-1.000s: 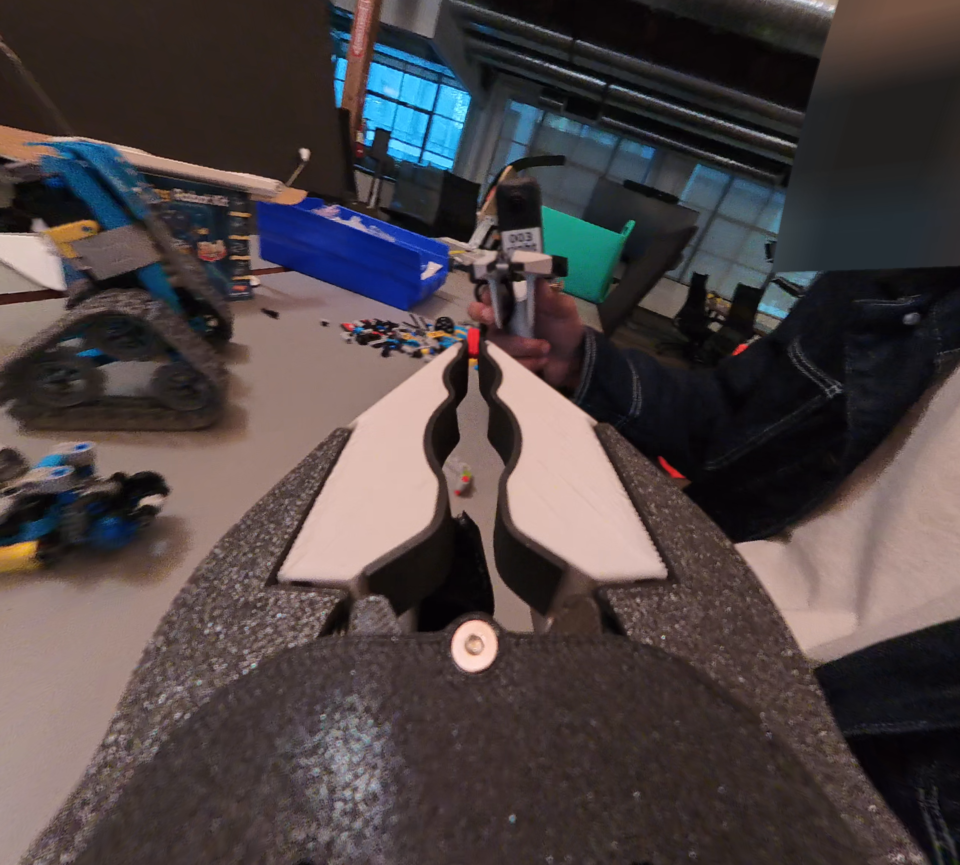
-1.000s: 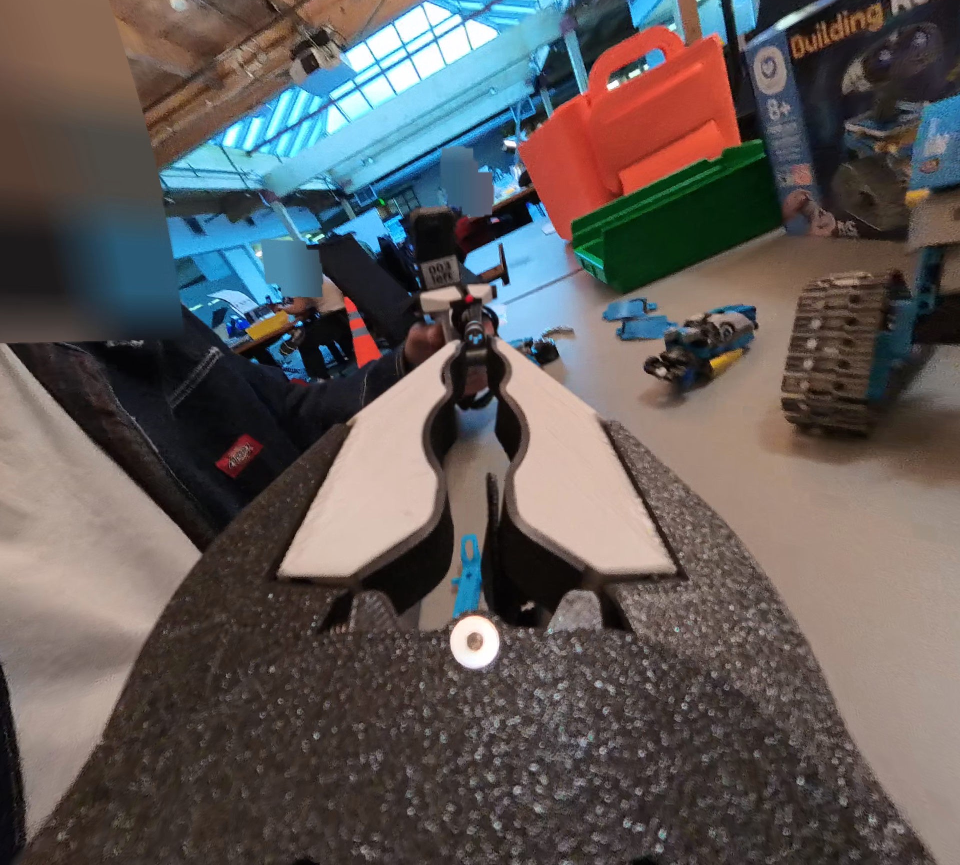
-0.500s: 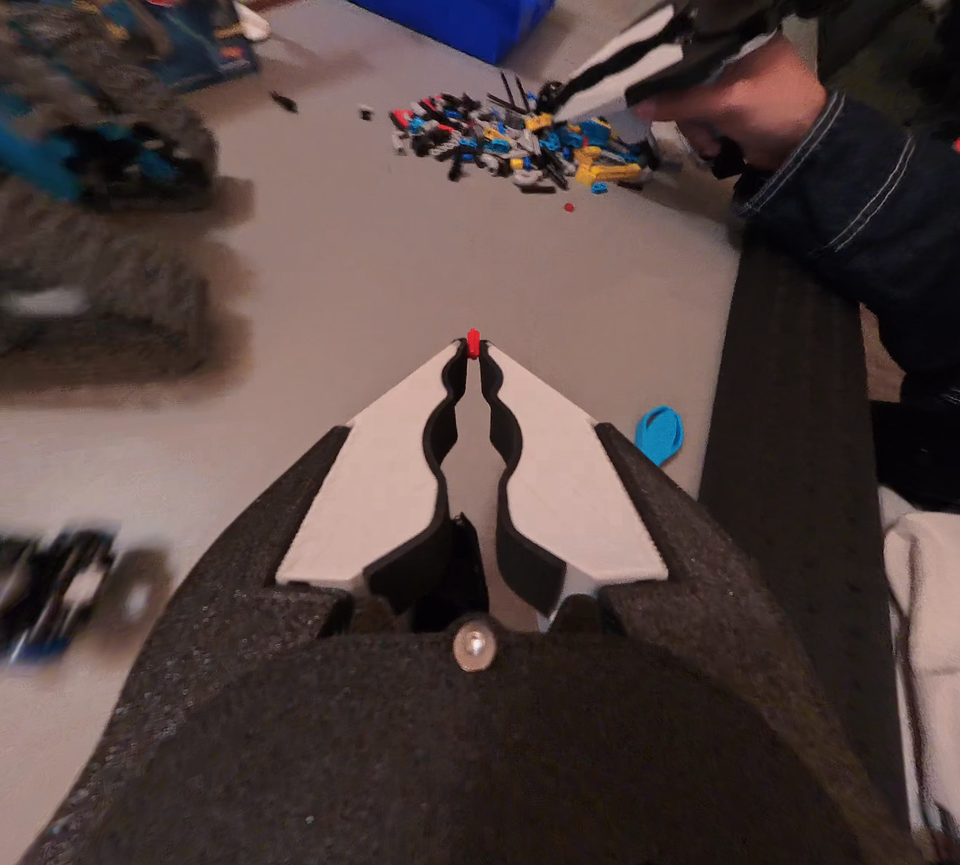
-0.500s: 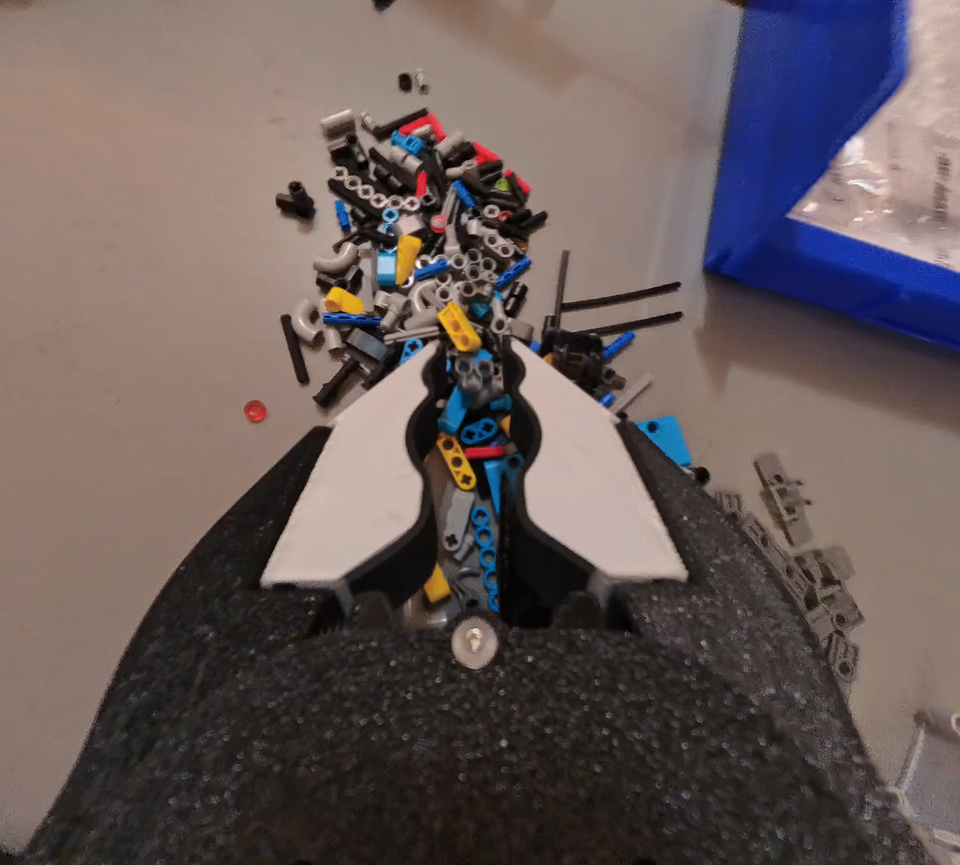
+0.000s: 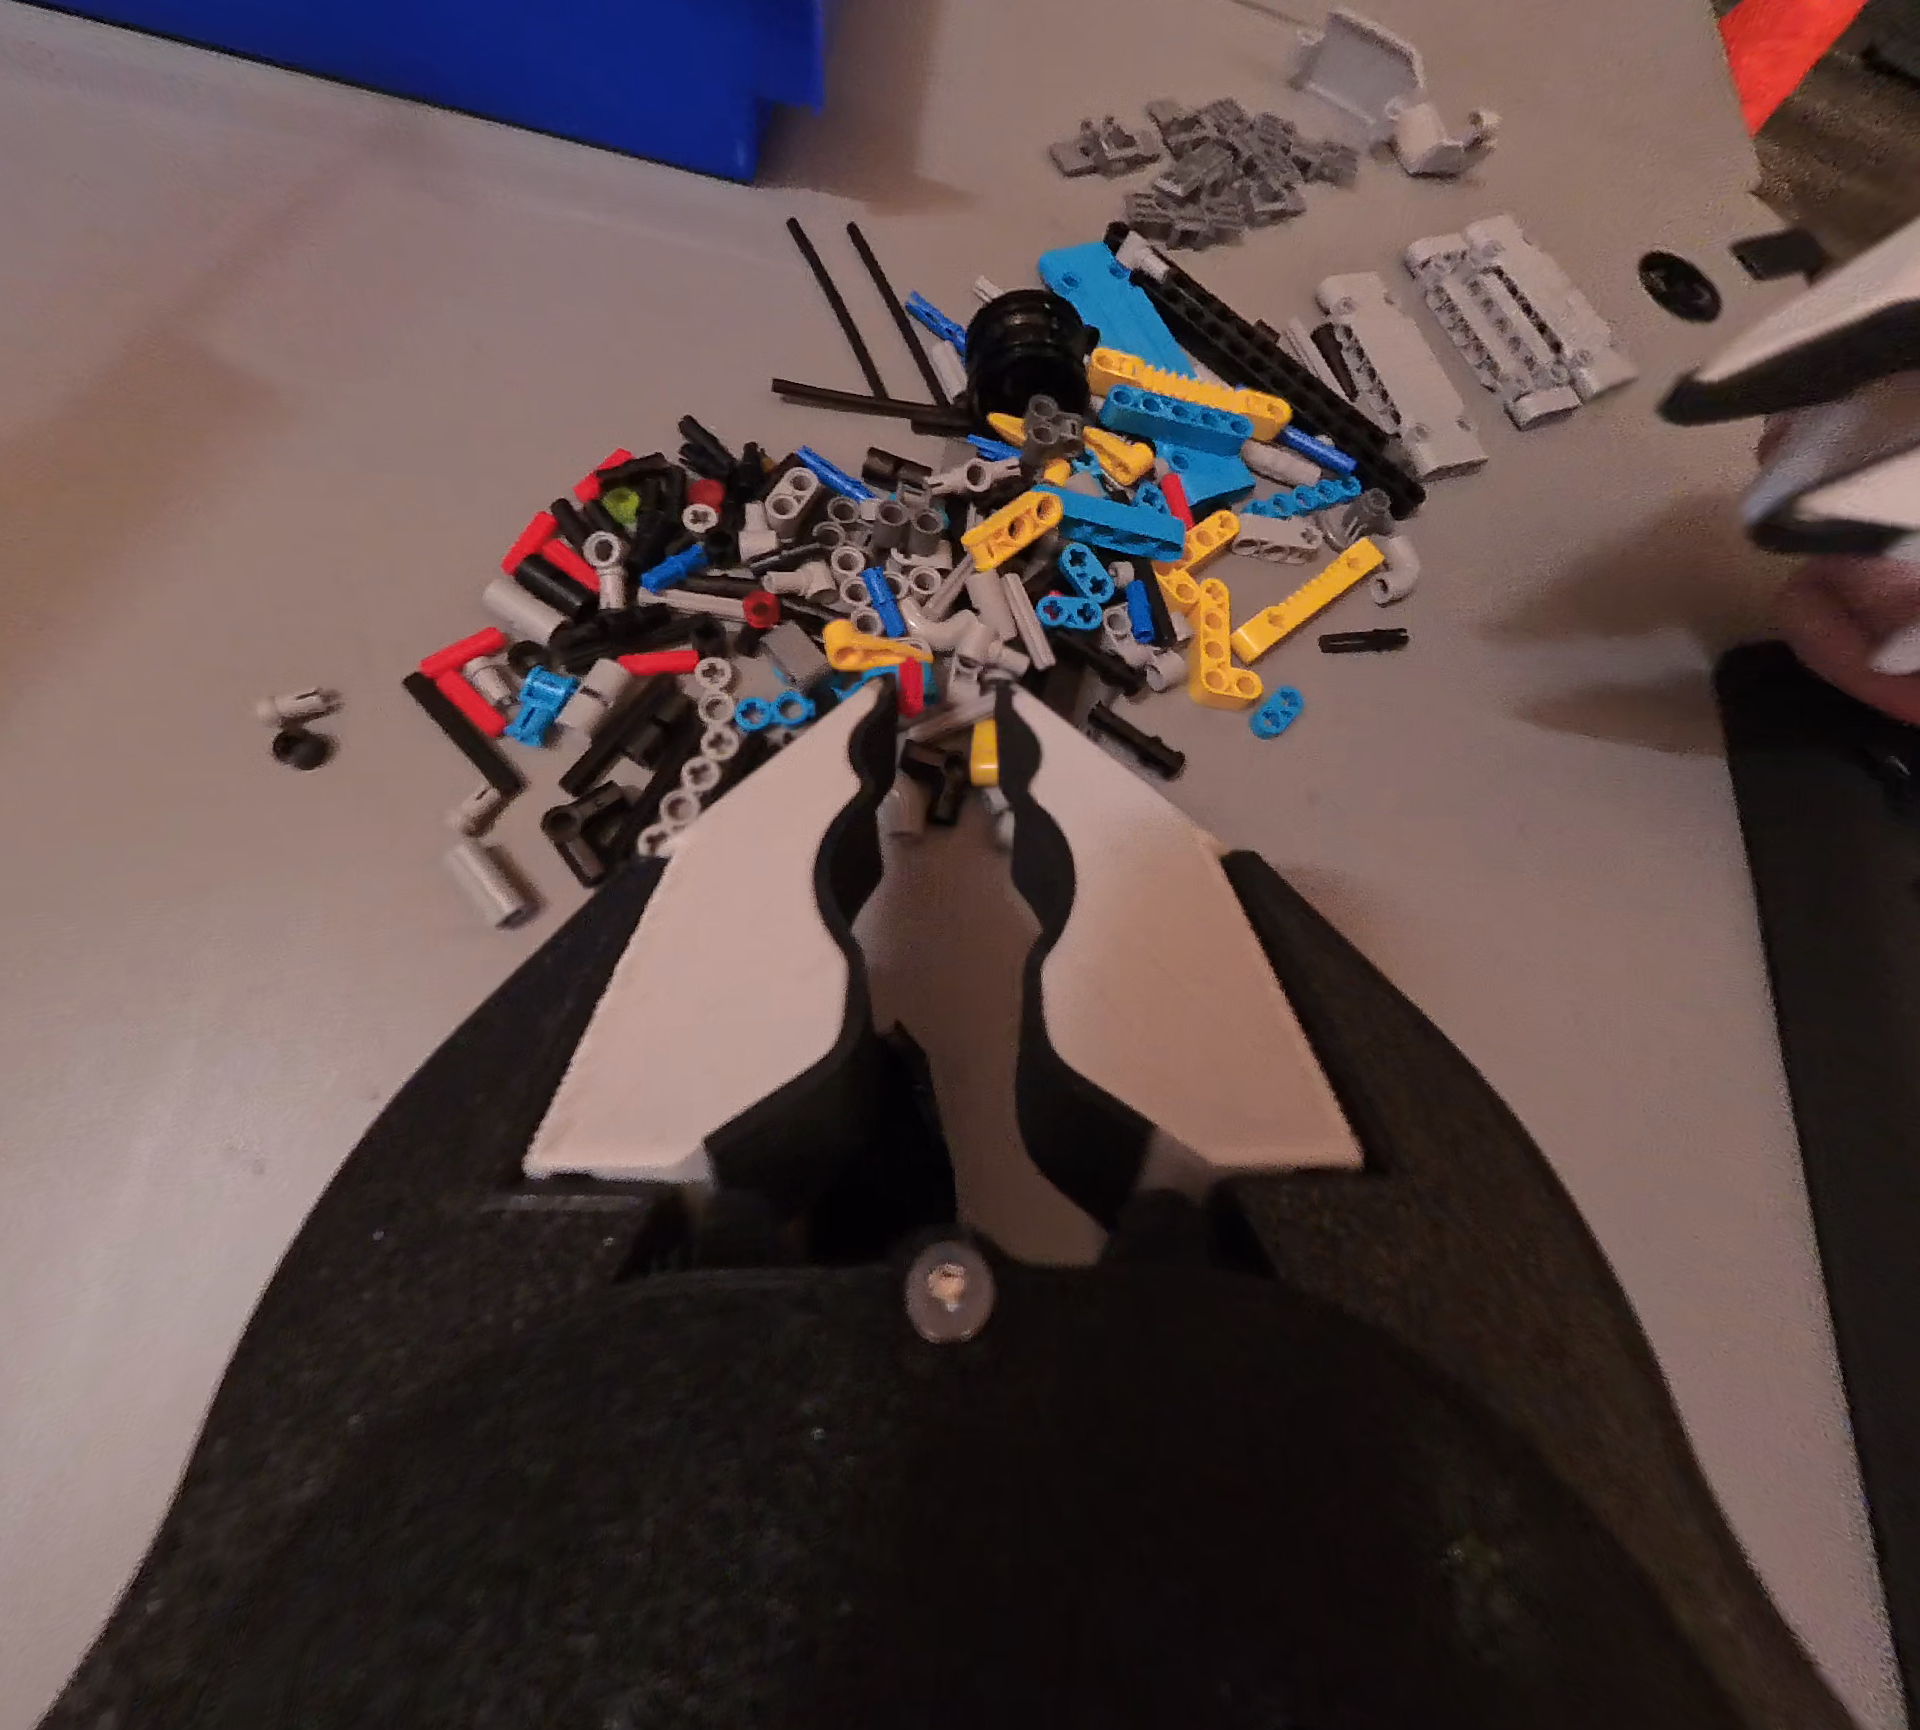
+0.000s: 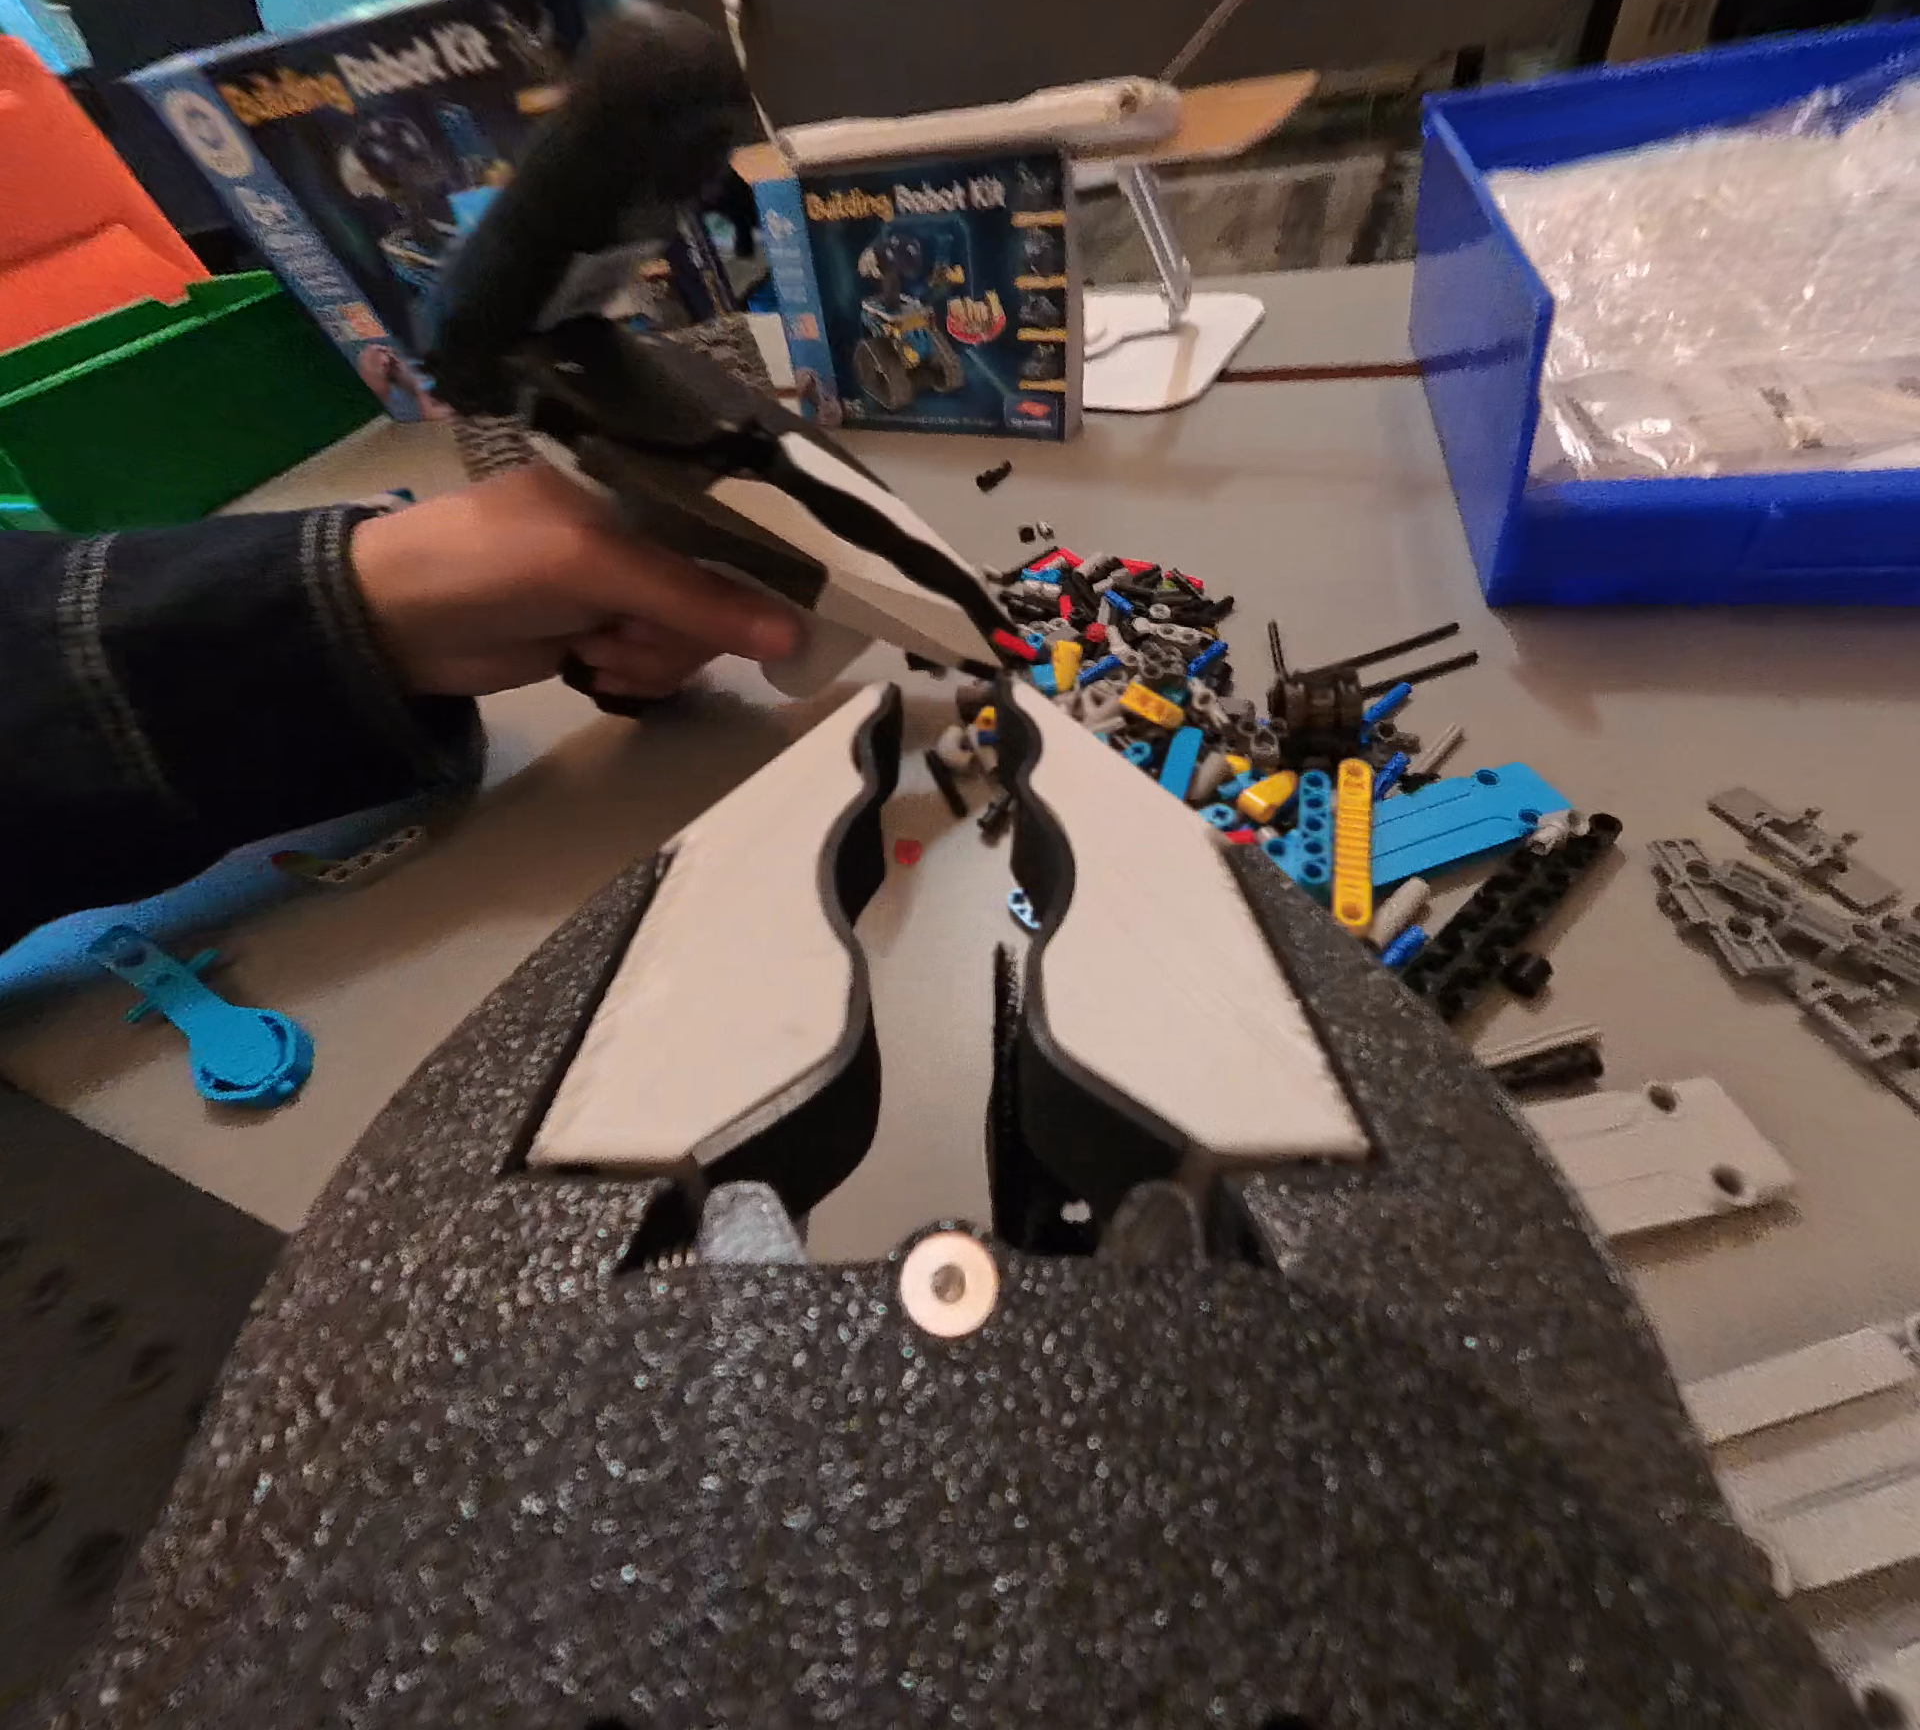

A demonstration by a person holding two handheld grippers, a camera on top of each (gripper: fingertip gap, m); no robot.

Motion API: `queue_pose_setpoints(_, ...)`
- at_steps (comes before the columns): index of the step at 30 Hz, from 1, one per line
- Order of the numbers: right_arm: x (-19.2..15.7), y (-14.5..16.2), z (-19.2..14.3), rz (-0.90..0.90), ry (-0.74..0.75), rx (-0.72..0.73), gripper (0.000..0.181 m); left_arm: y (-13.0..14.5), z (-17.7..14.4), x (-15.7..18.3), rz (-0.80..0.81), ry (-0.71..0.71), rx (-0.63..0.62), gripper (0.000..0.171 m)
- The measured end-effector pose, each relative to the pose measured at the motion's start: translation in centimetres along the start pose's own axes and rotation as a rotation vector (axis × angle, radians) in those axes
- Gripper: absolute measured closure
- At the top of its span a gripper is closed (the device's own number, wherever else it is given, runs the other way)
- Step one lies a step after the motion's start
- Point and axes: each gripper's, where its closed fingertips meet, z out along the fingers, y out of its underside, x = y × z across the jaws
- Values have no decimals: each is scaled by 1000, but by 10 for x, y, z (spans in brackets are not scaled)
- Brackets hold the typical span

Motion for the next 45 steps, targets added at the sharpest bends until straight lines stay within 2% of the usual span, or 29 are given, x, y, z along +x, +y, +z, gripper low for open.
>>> queue_pose_setpoints(2, -7, -9, -5, -61, -7, 44, 166, 0, -3, 3, -12, 35, 6, 150)
queue_pose_setpoints(4, -11, -3, -1, -83, -34, 20, 167, -4, -17, 7, -46, 70, 30, 140)
queue_pose_setpoints(6, -15, 1, 2, -85, -57, -14, 165, -4, -45, 15, -38, 88, 53, 128)
queue_pose_setpoints(8, -19, 5, 4, -114, -63, -33, 165, 3, -84, 25, 0, 81, 75, 128)
queue_pose_setpoints(10, -26, 8, 7, -159, -82, -56, 164, 25, -125, 32, 19, 35, 73, 128)
queue_pose_setpoints(14, -57, 21, 18, -289, -166, -126, 165, 104, -181, 54, 6, -27, -5, 135)
queue_pose_setpoints(17, -115, 42, 31, -381, -387, -212, 166, 149, -187, 78, 31, -15, -33, 142)
queue_pose_setpoints(20, -173, 76, 44, -480, -598, -369, 161, 165, -179, 91, 23, 20, -38, 150)
queue_pose_setpoints(22, -198, 79, 59, -486, -648, -363, 163, 174, -175, 88, 58, -14, -84, 150)
queue_pose_setpoints(24, -214, 85, 68, -442, -704, -402, 163, 176, -174, 85, 114, -44, -112, 152)
queue_pose_setpoints(26, -216, 92, 74, -445, -702, -432, 160, 178, -171, 80, 137, -76, -116, 165)
queue_pose_setpoints(28, -207, 91, 80, -484, -631, -406, 159, 173, -174, 78, 79, -76, -80, 165)
queue_pose_setpoints(29, -202, 84, 83, -492, -587, -368, 156, 164, -178, 76, -1, -67, -20, 166)
queue_pose_setpoints(31, -195, 58, 85, -474, -508, -237, 150, 137, -192, 79, -235, 51, 179, 165)
queue_pose_setpoints(33, -200, 39, 79, -451, -516, -131, 149, 116, -208, 84, -437, 220, 345, 165)
queue_pose_setpoints(35, -213, 36, 75, -467, -547, -104, 137, 111, -213, 91, -556, 369, 387, 166)
queue_pose_setpoints(36, -217, 38, 74, -513, -545, -99, 137, 112, -213, 94, -595, 417, 383, 166)
queue_pose_setpoints(38, -226, 50, 70, -629, -566, -111, 141, 116, -211, 101, -624, 473, 349, 166)
queue_pose_setpoints(40, -228, 60, 70, -713, -559, -128, 148, 121, -207, 104, -600, 450, 311, 166)
queue_pose_setpoints(41, -228, 60, 70, -741, -544, -118, 164, 123, -205, 106, -578, 440, 290, 166)
queue_pose_setpoints(42, -228, 61, 68, -761, -551, -114, 167, 123, -205, 107, -561, 435, 292, 166)
queue_pose_setpoints(45, -231, 62, 63, -679, -617, -149, 175, 112, -215, 103, -515, 418, 363, 165)
